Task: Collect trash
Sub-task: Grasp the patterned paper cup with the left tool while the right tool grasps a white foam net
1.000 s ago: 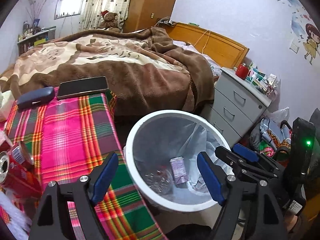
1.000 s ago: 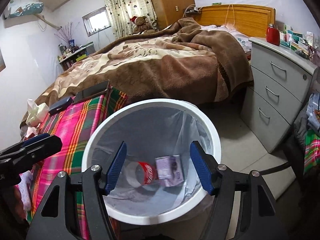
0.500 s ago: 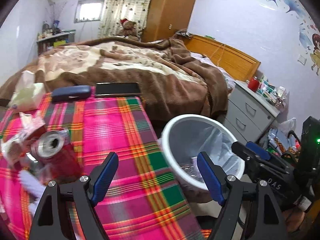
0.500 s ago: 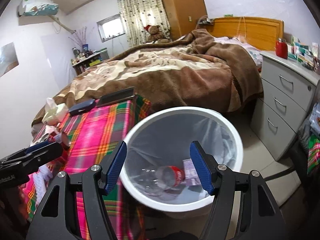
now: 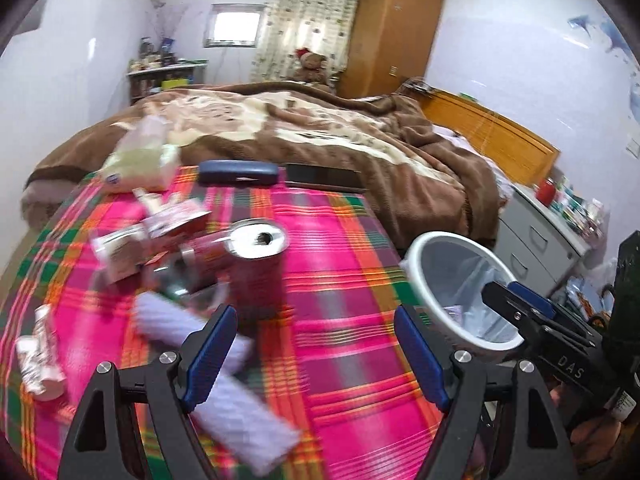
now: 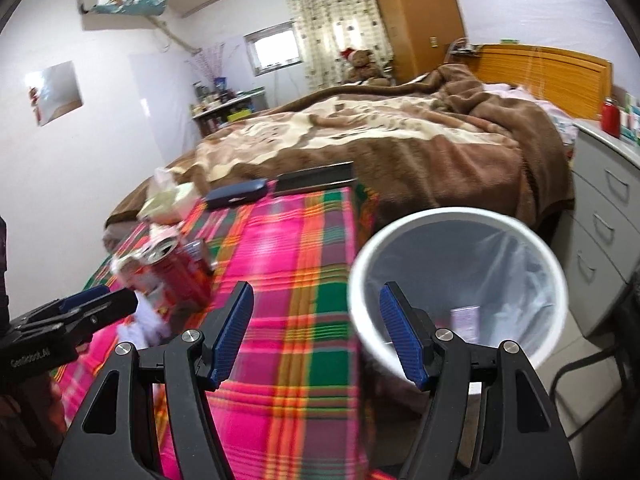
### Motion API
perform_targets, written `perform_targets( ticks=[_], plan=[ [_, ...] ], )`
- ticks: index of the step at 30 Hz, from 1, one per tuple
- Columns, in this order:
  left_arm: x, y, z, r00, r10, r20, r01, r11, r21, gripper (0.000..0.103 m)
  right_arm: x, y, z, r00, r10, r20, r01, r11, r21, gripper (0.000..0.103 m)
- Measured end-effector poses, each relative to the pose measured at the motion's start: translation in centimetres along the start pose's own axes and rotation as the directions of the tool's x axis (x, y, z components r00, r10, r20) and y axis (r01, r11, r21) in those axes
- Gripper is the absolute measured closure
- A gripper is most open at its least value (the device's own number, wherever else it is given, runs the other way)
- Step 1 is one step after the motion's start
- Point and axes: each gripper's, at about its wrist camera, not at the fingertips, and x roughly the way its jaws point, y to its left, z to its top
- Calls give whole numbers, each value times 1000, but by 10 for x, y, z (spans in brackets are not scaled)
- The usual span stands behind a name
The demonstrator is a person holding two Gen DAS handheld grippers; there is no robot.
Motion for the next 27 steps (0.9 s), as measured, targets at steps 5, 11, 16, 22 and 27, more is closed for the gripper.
perform_targets(
  ticks=[5,11,16,22,27],
  plan=[
    [-19,43,-7,997,73,24,-71,995,-65,23,11,27,-13,997,62,-45,-64,997,-39,36],
    [-36,99,-23,984,179,19,-174,974,-143,23,22,57,-28,987,119,-105,-127,989,-77,36],
    [-45,141,-38,968,252,-2,-247,948,-199,23,27,80,-37,977,161,-139,-177,977,-116,36],
    [-54,178,-53,947,319,-28,-316,916,-249,22,33,104,-50,959,213,-184,-242,959,-149,36],
    [-50,204,-61,939,337,-66,-341,893,-294,22,42,122,-60,947,226,-228,-269,946,-178,36]
  ],
)
